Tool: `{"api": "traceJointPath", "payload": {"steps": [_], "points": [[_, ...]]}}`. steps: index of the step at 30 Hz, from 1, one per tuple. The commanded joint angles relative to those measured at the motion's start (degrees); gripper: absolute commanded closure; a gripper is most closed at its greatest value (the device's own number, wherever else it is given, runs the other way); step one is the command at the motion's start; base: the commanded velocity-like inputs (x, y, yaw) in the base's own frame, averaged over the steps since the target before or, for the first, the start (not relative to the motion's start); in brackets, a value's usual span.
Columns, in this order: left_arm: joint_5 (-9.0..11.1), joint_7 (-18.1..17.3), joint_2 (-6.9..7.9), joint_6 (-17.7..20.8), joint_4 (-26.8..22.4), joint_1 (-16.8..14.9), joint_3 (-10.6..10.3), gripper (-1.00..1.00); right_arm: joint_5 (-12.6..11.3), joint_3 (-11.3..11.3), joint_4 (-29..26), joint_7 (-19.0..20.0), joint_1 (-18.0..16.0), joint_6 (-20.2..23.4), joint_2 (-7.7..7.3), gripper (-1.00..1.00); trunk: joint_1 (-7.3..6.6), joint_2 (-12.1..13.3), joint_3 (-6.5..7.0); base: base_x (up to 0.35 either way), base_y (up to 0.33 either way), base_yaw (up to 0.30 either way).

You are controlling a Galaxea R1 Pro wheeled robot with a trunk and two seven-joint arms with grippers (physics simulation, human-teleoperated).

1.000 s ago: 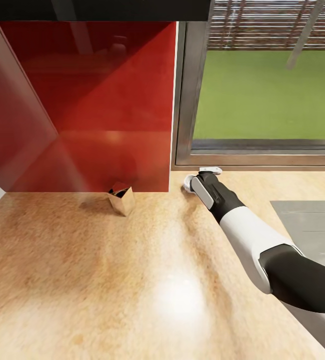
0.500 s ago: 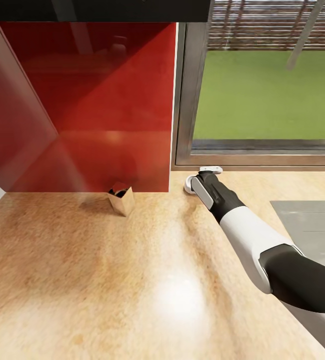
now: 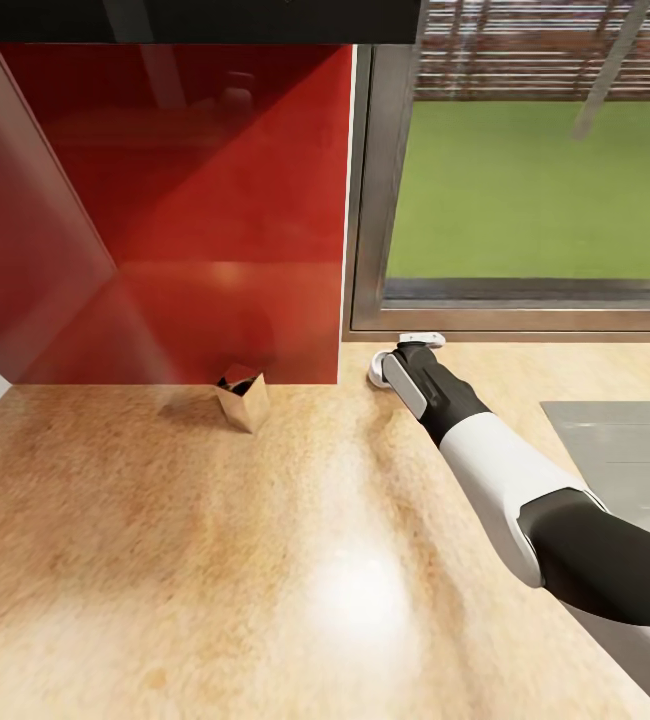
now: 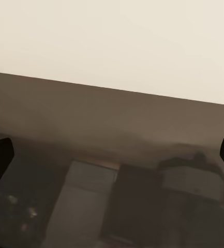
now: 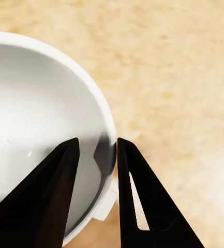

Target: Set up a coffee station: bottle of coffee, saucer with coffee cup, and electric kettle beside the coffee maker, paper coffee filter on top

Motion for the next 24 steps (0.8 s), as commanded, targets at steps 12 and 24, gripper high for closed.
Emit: {"api": "traceJointPath", "payload": {"steps": [12,24], "points": [[0.5,0.1,0.02,0.2,-0.2,0.0,-0.6,-1.0,-2.3,0.1,-0.2,-0.2,0.0,-0.2,-1.71,1.0,0.03,-0.1,-0.08,0.0,0.0,0.0],[0.5,0.2,0.34,0.4,-0.2,0.0,-0.4,-1.0,-2.2,0.4,-8.2,-0.2,0.0,-0.2,-3.63,1.0,0.03,-0.1,-0.08,0.0,0.0,0.0]]}}
